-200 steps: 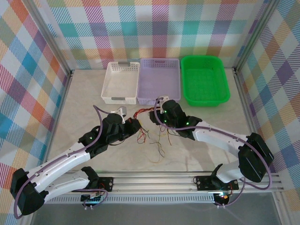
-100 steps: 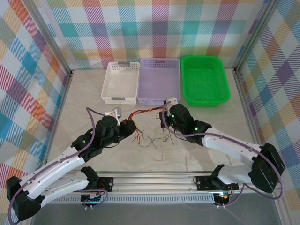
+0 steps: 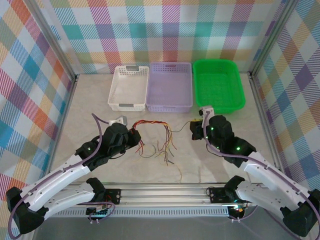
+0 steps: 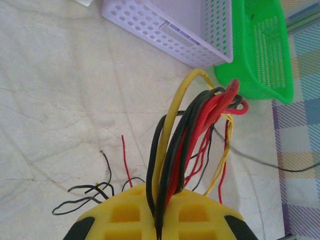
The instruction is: Untangle the cables
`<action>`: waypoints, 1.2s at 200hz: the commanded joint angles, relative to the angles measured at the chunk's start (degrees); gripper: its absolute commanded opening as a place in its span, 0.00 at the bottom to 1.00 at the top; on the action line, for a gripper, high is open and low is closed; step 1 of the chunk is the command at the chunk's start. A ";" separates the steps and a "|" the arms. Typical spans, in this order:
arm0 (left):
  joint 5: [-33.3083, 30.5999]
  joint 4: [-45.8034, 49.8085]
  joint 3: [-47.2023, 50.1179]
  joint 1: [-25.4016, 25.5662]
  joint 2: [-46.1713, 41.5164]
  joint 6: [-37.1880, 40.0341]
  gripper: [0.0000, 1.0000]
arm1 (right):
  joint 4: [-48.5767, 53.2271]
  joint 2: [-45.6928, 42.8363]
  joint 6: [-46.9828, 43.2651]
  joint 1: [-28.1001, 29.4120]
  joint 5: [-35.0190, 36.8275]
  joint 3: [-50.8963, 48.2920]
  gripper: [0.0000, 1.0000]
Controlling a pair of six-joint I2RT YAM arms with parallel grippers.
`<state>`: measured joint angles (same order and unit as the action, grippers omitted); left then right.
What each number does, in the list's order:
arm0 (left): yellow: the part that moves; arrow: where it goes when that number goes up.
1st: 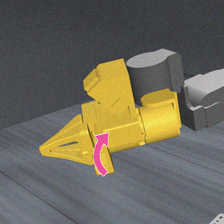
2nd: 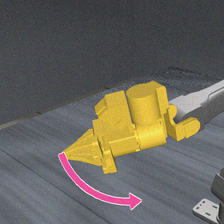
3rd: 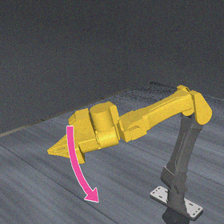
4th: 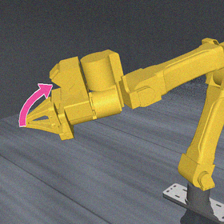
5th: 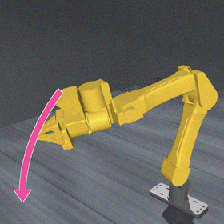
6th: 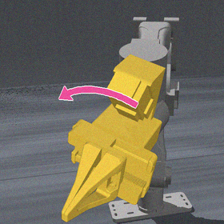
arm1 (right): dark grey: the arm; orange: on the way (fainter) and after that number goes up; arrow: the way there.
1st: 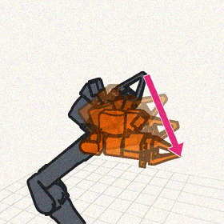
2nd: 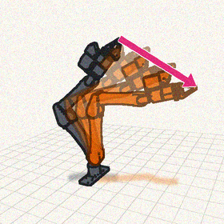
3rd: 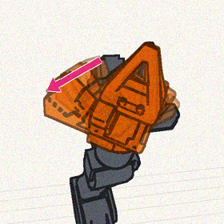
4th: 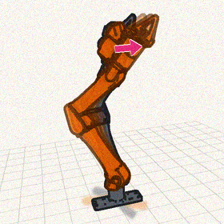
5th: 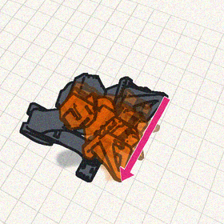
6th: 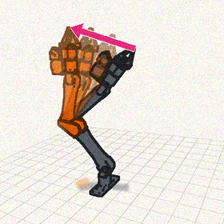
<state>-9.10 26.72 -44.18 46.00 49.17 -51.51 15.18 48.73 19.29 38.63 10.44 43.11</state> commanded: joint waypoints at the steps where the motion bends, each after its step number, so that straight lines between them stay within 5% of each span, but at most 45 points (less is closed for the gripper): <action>1: -0.24 -1.49 -1.60 -0.29 0.62 0.89 0.00 | 5.53 0.74 -0.39 -2.36 -5.65 2.92 0.00; 55: -2.00 0.00 -1.35 -0.61 0.99 2.83 0.00 | 12.57 -4.52 -1.31 -7.06 -3.98 9.44 0.00; 112: 0.12 -4.13 1.11 -1.09 2.32 1.86 0.00 | 21.88 2.07 -0.61 -11.13 -3.06 15.92 0.00; 143: 0.84 -7.13 2.24 -1.16 1.81 1.83 0.00 | 18.57 2.54 1.58 -14.63 -13.22 12.73 0.00; 184: 3.01 -13.88 2.67 -1.11 2.78 3.30 0.00 | 12.51 3.02 0.12 -14.64 -27.01 10.07 0.33; 240: 9.60 -18.02 -2.67 -1.10 10.62 10.79 0.00 | 8.77 8.27 -4.70 -14.49 -31.28 12.51 0.47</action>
<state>-3.44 12.91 -42.09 45.21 57.30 -46.24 26.81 54.72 18.37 24.01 -18.20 53.25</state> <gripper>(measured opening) 0.052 0.464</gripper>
